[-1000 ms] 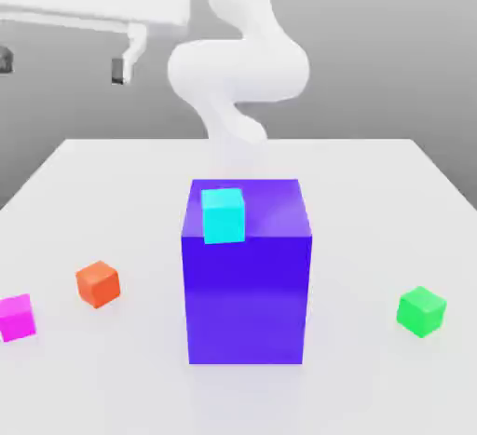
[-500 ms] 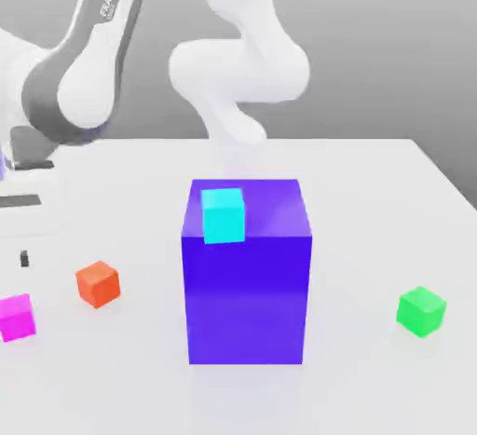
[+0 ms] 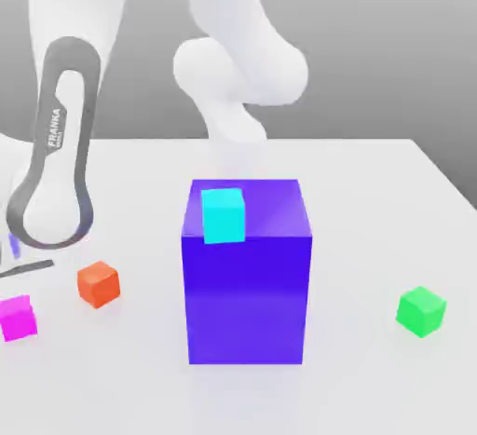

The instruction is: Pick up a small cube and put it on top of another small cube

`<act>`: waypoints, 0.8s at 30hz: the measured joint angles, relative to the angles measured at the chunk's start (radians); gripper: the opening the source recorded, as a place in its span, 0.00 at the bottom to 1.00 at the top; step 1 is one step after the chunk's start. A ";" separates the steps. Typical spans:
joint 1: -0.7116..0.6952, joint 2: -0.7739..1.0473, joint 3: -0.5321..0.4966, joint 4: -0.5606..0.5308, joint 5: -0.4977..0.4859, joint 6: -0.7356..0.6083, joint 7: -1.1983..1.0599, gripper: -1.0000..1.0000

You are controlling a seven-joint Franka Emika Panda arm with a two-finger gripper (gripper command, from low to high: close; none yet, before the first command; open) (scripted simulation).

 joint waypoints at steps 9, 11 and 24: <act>0.191 -0.204 -0.090 0.003 -0.211 -0.110 0.184 0.00; 0.241 -0.220 -0.052 0.025 -0.221 -0.108 0.212 0.00; 0.646 -0.350 0.222 -0.035 -0.326 -0.132 0.526 0.00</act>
